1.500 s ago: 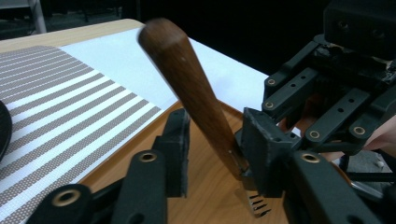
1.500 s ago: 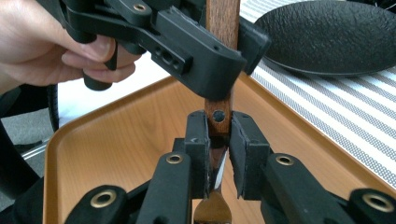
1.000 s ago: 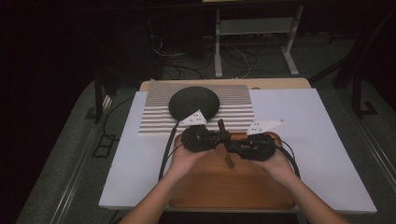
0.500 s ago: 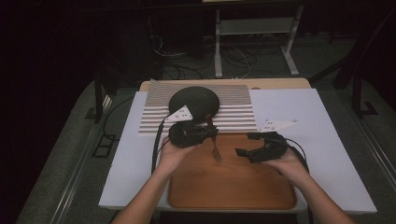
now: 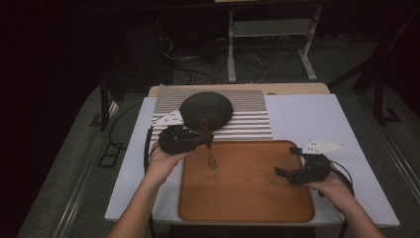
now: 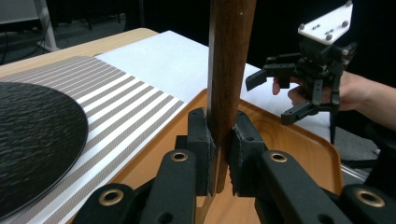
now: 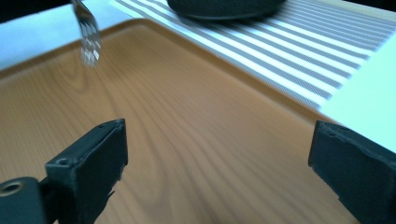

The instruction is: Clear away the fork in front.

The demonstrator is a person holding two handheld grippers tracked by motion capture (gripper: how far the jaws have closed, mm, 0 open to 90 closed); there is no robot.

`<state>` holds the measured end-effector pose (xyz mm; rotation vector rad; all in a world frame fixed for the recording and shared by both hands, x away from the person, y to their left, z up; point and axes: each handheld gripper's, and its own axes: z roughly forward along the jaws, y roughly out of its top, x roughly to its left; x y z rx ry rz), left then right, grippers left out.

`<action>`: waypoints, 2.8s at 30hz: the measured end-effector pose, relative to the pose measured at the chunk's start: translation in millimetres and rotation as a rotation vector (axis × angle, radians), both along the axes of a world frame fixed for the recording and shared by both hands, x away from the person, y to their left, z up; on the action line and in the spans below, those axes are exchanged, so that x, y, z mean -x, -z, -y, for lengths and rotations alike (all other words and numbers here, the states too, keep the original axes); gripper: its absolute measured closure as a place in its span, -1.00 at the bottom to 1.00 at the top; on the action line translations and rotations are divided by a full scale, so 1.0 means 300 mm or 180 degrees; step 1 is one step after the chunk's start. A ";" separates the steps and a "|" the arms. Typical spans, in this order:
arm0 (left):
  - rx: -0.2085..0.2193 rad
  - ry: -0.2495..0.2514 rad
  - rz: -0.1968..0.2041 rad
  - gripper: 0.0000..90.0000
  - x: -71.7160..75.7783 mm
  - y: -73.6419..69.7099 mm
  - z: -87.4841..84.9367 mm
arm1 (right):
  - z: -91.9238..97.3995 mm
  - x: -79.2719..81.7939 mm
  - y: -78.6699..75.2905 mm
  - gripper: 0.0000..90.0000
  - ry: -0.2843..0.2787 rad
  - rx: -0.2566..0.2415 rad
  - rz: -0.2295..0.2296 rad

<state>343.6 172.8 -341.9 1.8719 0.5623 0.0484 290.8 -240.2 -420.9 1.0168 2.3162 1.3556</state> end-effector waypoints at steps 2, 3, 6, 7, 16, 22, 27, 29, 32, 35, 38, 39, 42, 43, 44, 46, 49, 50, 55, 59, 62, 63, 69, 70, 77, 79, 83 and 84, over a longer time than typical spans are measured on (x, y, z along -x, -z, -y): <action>-0.0025 0.0032 -0.0016 0.79 0.006 -0.004 -0.023 | 0.025 0.018 0.014 -0.90 0.0044 0.0012 -0.0008; -0.0030 0.0048 -0.0028 0.78 0.009 -0.006 -0.033 | 0.038 0.025 0.021 -0.90 0.0058 0.0013 -0.0018; -0.0064 0.0084 -0.0051 0.78 0.022 -0.008 -0.056 | 0.068 0.047 0.036 -0.90 0.0109 -0.0006 -0.0010; -0.0079 0.0088 -0.0054 0.78 0.028 -0.008 -0.062 | 0.076 0.052 0.040 -0.90 0.0123 -0.0013 0.0001; -0.0053 0.0189 -0.0191 0.78 0.095 0.005 -0.115 | 0.092 0.060 0.060 -0.91 0.0144 0.0082 -0.0016; -0.0045 0.0264 -0.0333 0.77 0.131 0.030 -0.145 | 0.096 0.060 0.057 -0.91 0.0173 0.0055 -0.0002; -0.0189 0.0300 -0.0423 0.77 0.125 0.066 -0.136 | 0.098 0.058 0.056 -0.91 0.0188 0.0065 0.0007; -0.0130 0.0288 -0.0432 0.77 0.118 0.074 -0.135 | 0.099 0.058 0.055 -0.91 0.0188 0.0063 0.0014; -0.0158 0.0221 -0.0360 0.75 0.110 0.082 -0.135 | 0.097 0.059 0.055 -0.91 0.0183 0.0080 0.0018; -0.0185 0.0130 -0.0302 0.72 0.097 0.096 -0.133 | 0.096 0.058 0.053 -0.91 0.0180 0.0073 0.0031; -0.0183 0.0059 -0.0268 0.69 0.082 0.113 -0.126 | 0.097 0.057 0.053 -0.91 0.0180 0.0077 0.0045; -0.0191 0.0036 -0.0254 0.68 0.077 0.118 -0.124 | 0.097 0.058 0.052 -0.91 0.0181 0.0075 0.0045; -0.0270 -0.0056 -0.0196 0.63 0.060 0.137 -0.116 | 0.097 0.057 0.052 -0.91 0.0184 0.0080 0.0046; -0.0280 -0.0078 -0.0201 0.61 0.056 0.142 -0.114 | 0.097 0.056 0.052 -0.91 0.0187 0.0077 0.0044; -0.0297 -0.0092 -0.0204 0.59 0.050 0.150 -0.112 | 0.097 0.055 0.052 -0.91 0.0188 0.0077 0.0040; -0.0327 -0.0117 -0.0222 0.57 0.043 0.167 -0.105 | 0.098 0.054 0.053 -0.91 0.0190 0.0078 0.0039; -0.0380 -0.0122 -0.0262 0.52 0.037 0.188 -0.095 | 0.099 0.053 0.053 -0.91 0.0195 0.0074 0.0041; -0.0385 -0.0128 -0.0278 0.52 0.035 0.194 -0.092 | 0.100 0.053 0.053 -0.91 0.0196 0.0072 0.0041; -0.0404 -0.0186 -0.0323 0.49 0.028 0.221 -0.073 | 0.099 0.053 0.054 -0.91 0.0188 0.0073 0.0040; -0.0439 -0.0181 -0.0384 0.48 0.021 0.245 -0.050 | 0.098 0.052 0.054 -0.91 0.0185 0.0070 0.0032; -0.0446 -0.0170 -0.0419 0.48 0.014 0.258 -0.034 | 0.098 0.051 0.055 -0.91 0.0182 0.0072 0.0025; -0.0472 -0.0154 -0.0435 0.48 0.012 0.265 -0.027 | 0.097 0.051 0.055 -0.91 0.0182 0.0074 0.0024; -0.0616 -0.0115 -0.0515 0.48 0.011 0.303 0.001 | 0.098 0.053 0.054 -0.91 0.0176 0.0074 0.0027; -0.0642 -0.0108 -0.0519 0.48 0.009 0.308 0.003 | 0.098 0.053 0.054 -0.91 0.0176 0.0072 0.0027; -0.0760 -0.0131 -0.0564 0.48 0.005 0.335 0.014 | 0.094 0.053 0.055 -0.91 0.0165 0.0085 0.0028; -0.0767 -0.0131 -0.0571 0.50 0.003 0.337 0.013 | 0.094 0.053 0.055 -0.91 0.0162 0.0083 0.0029; -0.0769 -0.0148 -0.0574 0.49 0.001 0.338 0.011 | 0.096 0.053 0.053 -0.91 0.0171 0.0076 0.0031; -0.0773 -0.0150 -0.0559 0.49 0.002 0.337 0.010 | 0.096 0.053 0.053 -0.91 0.0172 0.0075 0.0033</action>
